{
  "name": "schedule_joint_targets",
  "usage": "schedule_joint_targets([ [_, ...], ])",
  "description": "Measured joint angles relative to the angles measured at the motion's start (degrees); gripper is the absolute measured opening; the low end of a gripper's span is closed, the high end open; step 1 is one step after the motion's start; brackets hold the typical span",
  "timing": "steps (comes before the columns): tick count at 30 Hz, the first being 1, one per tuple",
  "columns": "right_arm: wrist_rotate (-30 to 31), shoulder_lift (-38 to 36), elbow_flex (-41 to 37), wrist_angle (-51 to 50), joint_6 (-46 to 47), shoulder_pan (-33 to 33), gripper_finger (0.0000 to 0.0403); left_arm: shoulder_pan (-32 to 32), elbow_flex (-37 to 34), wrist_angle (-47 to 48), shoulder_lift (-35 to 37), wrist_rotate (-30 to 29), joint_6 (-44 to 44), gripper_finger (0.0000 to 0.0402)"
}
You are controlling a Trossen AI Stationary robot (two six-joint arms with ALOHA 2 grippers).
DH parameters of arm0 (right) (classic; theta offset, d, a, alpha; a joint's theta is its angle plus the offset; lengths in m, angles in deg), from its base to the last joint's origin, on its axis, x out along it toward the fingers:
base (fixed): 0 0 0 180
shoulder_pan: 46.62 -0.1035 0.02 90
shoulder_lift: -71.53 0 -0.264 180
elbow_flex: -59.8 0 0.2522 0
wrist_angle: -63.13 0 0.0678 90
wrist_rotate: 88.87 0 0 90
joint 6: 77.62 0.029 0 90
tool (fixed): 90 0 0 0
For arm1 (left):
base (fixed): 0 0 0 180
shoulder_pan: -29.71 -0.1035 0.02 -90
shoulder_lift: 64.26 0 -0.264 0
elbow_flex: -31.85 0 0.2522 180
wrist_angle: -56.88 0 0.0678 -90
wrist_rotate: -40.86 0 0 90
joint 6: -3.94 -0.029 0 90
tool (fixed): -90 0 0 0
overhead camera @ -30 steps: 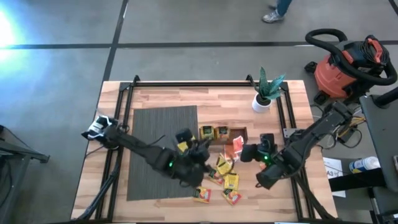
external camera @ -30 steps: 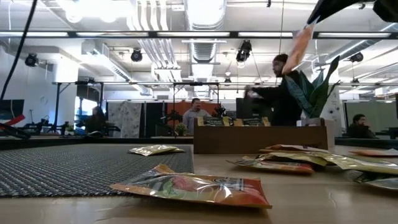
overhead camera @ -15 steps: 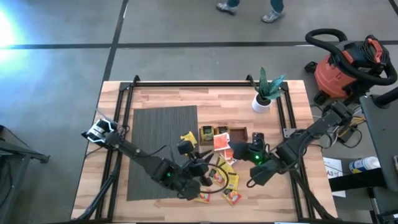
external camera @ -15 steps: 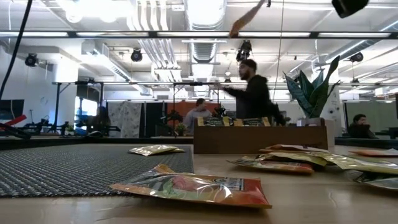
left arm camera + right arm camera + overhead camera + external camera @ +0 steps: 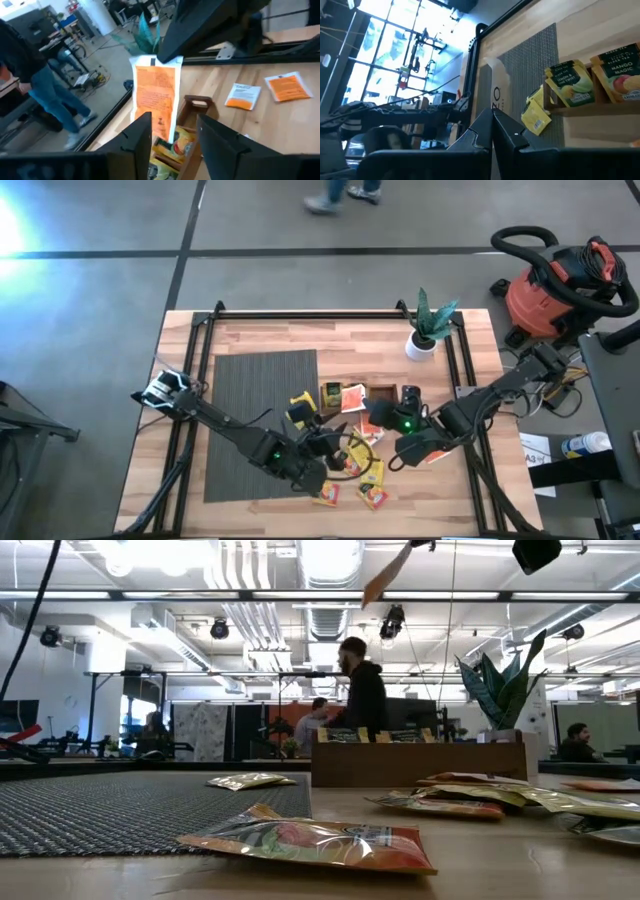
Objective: Pick & Place Tea
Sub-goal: Put the white tea bag into the right section of the wooden organizer
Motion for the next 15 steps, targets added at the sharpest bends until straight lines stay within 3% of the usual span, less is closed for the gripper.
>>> schedule_joint_targets([
  [5,-0.17,0.0,0.0,2.83,-3.02,1.08,0.0009,-2.25,-0.11,-0.94,-1.39,2.12,-0.07,0.0154],
  [15,-1.6,-0.02,0.0,5.15,-4.65,1.32,0.0009,-4.77,-0.83,-2.13,-1.87,-0.65,-0.51,0.0154],
])
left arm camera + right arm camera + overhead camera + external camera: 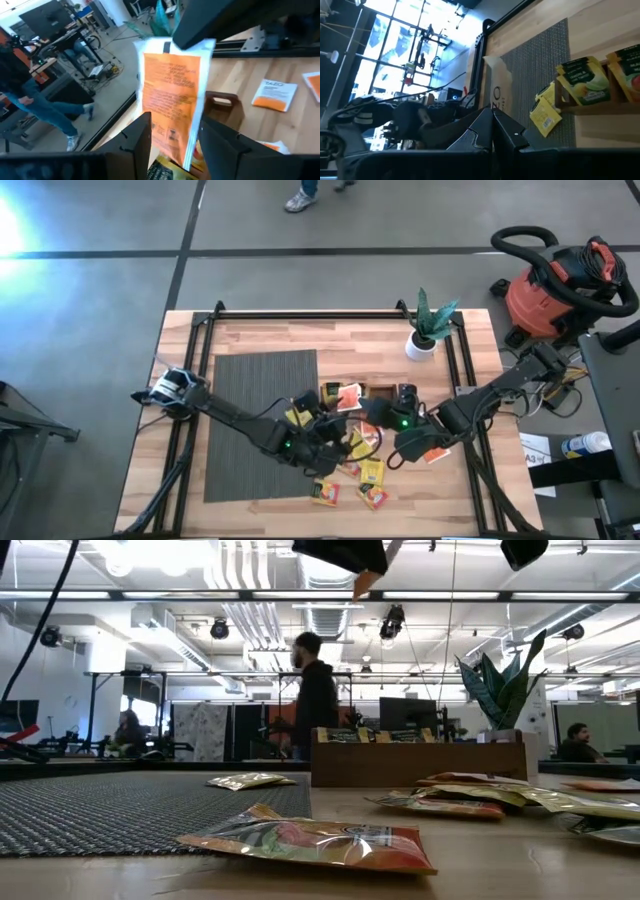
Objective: Pick & Place Tea
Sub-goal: Put the white tea bag into the right section of the wooden organizer
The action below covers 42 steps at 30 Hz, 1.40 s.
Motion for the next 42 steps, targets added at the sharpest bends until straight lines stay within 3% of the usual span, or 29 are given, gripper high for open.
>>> schedule_joint_targets([
  [15,-1.53,0.0,0.0,1.73,-1.13,-0.05,0.0008,-1.38,-0.98,-2.01,0.0,-1.08,-0.83,0.015],
  [20,-1.59,0.0,0.0,1.88,-1.93,-0.04,0.0009,-1.39,-0.98,-2.07,0.0,-1.11,-1.4,0.0116],
  [29,-1.92,0.0,0.0,2.56,-3.49,-0.04,0.0009,-1.35,-0.98,-2.3,0.0,-0.97,-1.68,0.0011],
  [37,-9.53,-1.59,0.0,-0.53,-16.17,-1.9,0.0012,-1.41,-0.98,-1.54,0.0,0.98,-1.49,0.0005],
  [42,-9.64,-4.86,0.0,-8.46,-20.73,-5.66,0.0031,-1.15,-0.98,-0.52,0.0,6.93,0.45,0.0005],
])
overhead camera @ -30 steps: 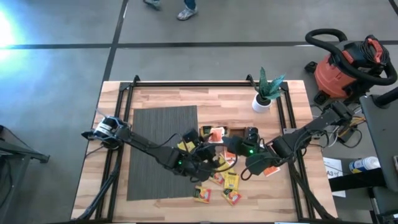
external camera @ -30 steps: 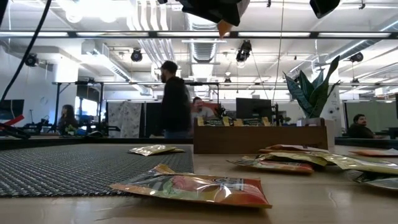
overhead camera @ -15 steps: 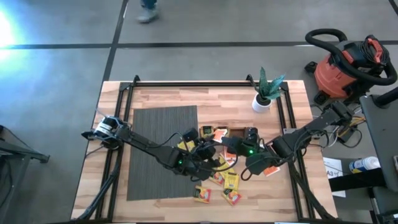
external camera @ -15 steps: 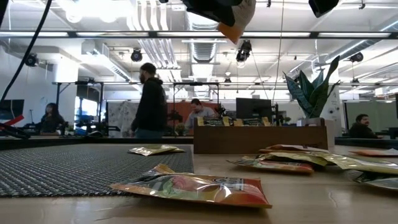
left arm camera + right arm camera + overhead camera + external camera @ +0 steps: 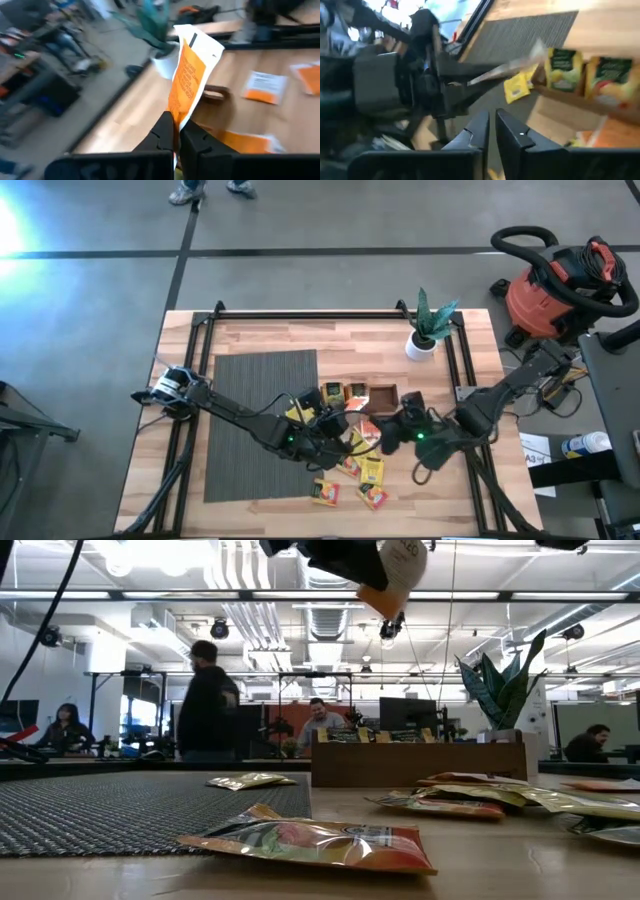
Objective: Pick & Place Tea
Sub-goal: Put the white tea bag into the right section of the wooden organizer
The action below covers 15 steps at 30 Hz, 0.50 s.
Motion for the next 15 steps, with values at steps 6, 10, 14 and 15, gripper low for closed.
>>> schedule_joint_targets([
  [6,0.01,-2.4,0.52,-0.88,-21.18,-4.34,0.0057,0.02,0.0,-1.34,0.0,24.34,1.47,0.0004],
  [10,-3.3,-2.23,2.38,-1.2,-36.95,-5.42,0.0065,-0.24,0.0,-3.97,0.0,34.08,0.8,0.0003],
  [14,-5.78,-2.22,4.19,-5.02,-38.84,-5.4,0.006,-1.59,0.0,-5.9,0.02,35.63,1.05,0.0003],
  [15,-6.44,-2.22,4.62,-6.47,-38.86,-5.4,0.0058,-1.97,0.0,-6.95,0.02,37.37,1.04,0.0003],
])
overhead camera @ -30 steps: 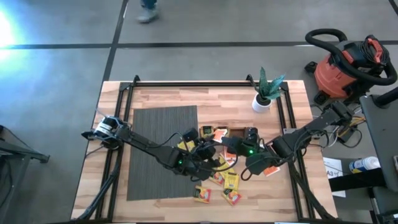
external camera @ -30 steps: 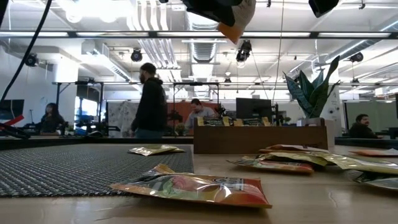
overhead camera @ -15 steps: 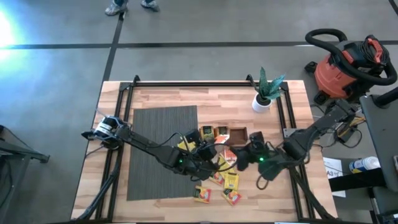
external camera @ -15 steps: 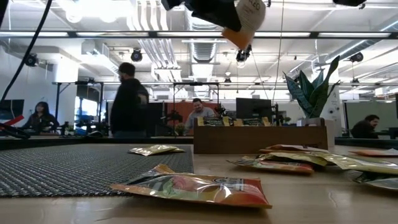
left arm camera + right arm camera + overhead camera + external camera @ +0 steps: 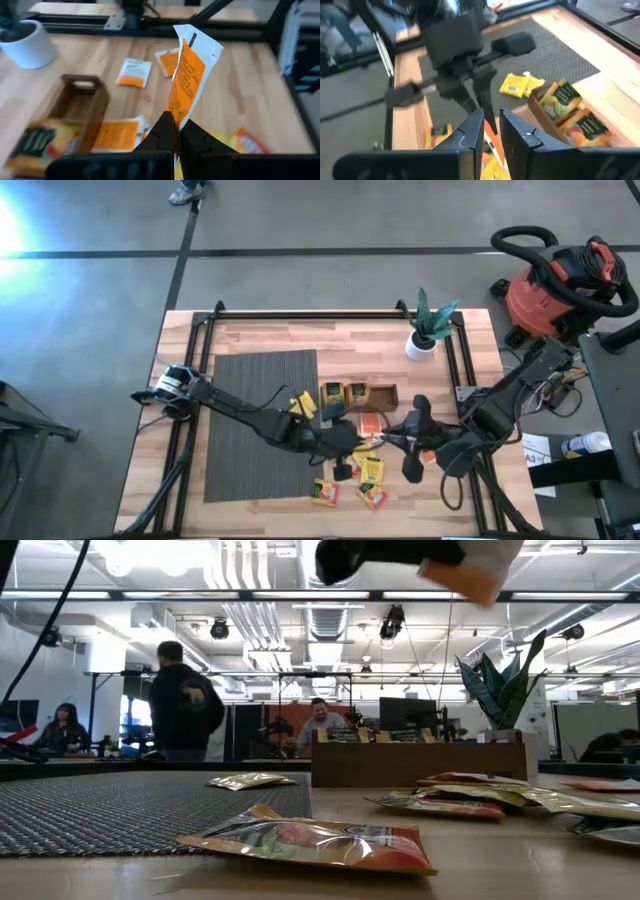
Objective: Pick & Place Tea
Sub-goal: Put the white tea bag into the right section of the wooden organizer
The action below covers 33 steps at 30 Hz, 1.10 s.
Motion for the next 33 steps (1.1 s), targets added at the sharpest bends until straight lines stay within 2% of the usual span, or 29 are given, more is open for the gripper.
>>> schedule_joint_targets([
  [7,-6.21,0.07,1.52,-5.44,1.77,0.02,0.0053,-2.52,0.0,-4.96,0.04,10.13,1.95,0.0003],
  [15,-6.72,0.07,2.02,-7.79,-0.72,0.02,0.0092,-3.99,0.0,-9.88,0.07,15.32,1.42,0.0003],
  [23,-7.03,0.09,2.0,-9.77,-0.9,0.02,0.0132,-4.29,0.0,-10.1,0.07,15.58,1.38,0.0003],
  [26,-9.02,0.07,2.0,-9.83,-0.9,0.5,0.0138,-4.6,0.0,-10.32,0.07,15.77,1.38,0.0003],
  [29,-10.06,0.07,1.91,-9.86,-0.89,1.2,0.0133,-4.94,0.0,-11.88,0.07,15.77,1.3,0.0003],
  [33,-10.65,0.07,1.91,-9.82,-0.92,2.72,0.0106,-5.32,0.0,-12.54,0.11,15.82,1.31,0.0003],
])
